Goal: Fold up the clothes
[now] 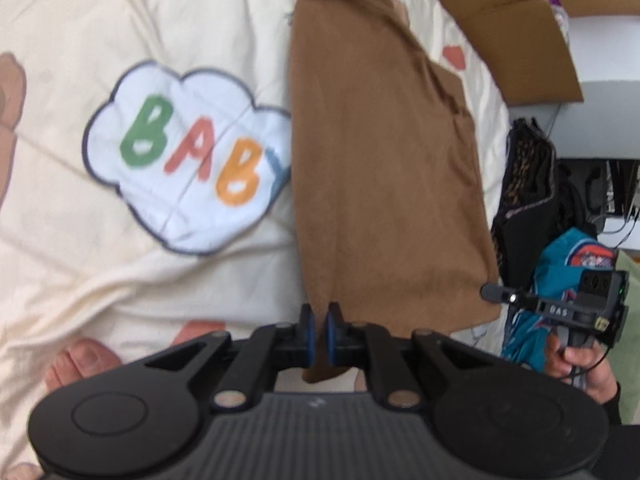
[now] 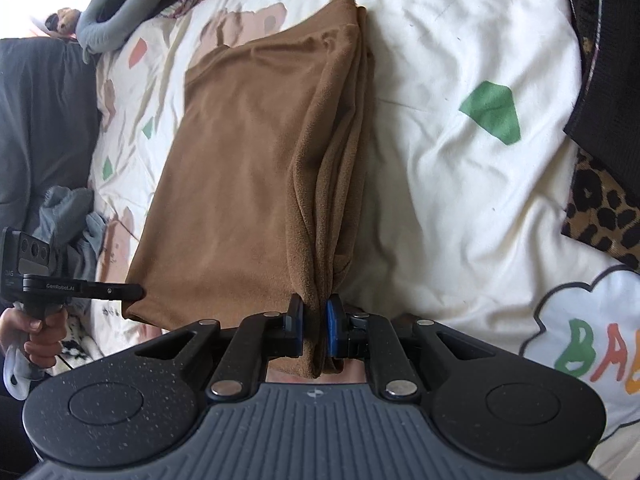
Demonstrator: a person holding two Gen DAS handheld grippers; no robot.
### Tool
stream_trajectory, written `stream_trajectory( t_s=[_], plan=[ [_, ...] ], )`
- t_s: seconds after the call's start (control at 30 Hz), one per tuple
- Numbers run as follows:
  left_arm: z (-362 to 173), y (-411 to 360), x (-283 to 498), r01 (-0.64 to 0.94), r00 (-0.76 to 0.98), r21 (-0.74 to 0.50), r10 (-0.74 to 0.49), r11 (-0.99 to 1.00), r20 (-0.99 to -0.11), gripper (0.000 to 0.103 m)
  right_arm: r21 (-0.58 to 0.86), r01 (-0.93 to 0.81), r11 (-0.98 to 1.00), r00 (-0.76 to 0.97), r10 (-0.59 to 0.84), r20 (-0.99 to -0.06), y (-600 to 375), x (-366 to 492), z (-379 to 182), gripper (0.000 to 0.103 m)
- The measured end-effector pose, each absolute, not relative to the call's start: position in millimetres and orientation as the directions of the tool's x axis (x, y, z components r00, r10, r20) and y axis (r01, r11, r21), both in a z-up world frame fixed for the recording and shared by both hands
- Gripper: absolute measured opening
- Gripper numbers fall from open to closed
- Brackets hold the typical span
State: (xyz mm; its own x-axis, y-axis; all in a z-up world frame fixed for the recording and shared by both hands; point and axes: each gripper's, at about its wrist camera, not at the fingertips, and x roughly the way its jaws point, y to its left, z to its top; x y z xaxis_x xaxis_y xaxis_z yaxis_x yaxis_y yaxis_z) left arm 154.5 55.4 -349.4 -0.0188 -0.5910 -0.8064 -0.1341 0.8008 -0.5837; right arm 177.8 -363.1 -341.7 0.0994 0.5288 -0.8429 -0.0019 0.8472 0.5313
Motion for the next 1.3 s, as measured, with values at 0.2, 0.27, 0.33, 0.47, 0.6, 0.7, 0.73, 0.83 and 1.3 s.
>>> stream_trajectory(
  t_s=[0.2,0.27,0.33,0.47,0.6,0.7,0.73,0.83,1.3],
  plan=[
    [-356.6,59.1,148.2,-0.136,-0.058,-0.551,-0.561,0.824,-0.825,0.002,0.508,-0.021,0.861,0.068,0.508,-0.859,-367.8,176.1,-340.7,0.006],
    [-356.7,63.2,150.3,-0.143,-0.054,-0.547,-0.558,0.825,-0.828,0.002,0.491,-0.035,0.87,0.042,0.492,-0.869,-367.8,176.8,-342.8,0.006],
    [-354.6,66.8,154.5,-0.146,-0.043,-0.545,-0.556,0.825,-0.83,0.002,0.463,-0.031,0.886,0.05,0.464,-0.884,-372.0,178.5,-341.8,0.008],
    [-345.3,68.5,167.6,-0.118,-0.008,-0.524,-0.528,0.844,-0.849,0.015,0.456,-0.007,0.89,0.091,0.454,-0.886,-383.8,185.1,-333.8,0.024],
    [-340.2,68.4,180.2,-0.113,0.036,-0.523,-0.523,0.845,-0.852,0.027,0.458,-0.016,0.889,0.136,0.456,-0.879,-381.9,197.6,-329.3,0.048],
    [-338.5,66.1,191.6,-0.099,0.066,-0.522,-0.518,0.847,-0.853,0.034,0.465,-0.026,0.885,0.166,0.463,-0.871,-378.0,208.0,-328.5,0.048],
    [-338.2,65.2,194.9,-0.089,0.072,-0.522,-0.517,0.848,-0.853,0.035,0.467,-0.029,0.884,0.176,0.465,-0.868,-376.7,211.5,-328.2,0.048],
    [-339.1,60.9,204.5,-0.073,0.089,-0.518,-0.511,0.853,-0.855,0.039,0.474,-0.039,0.88,0.205,0.471,-0.858,-372.8,222.0,-327.4,0.048],
    [-362.7,59.7,241.9,-0.099,0.19,-0.518,-0.495,0.85,-0.848,0.037,0.505,-0.029,0.863,0.297,0.49,-0.82,-365.8,257.2,-354.9,0.048]
  ],
)
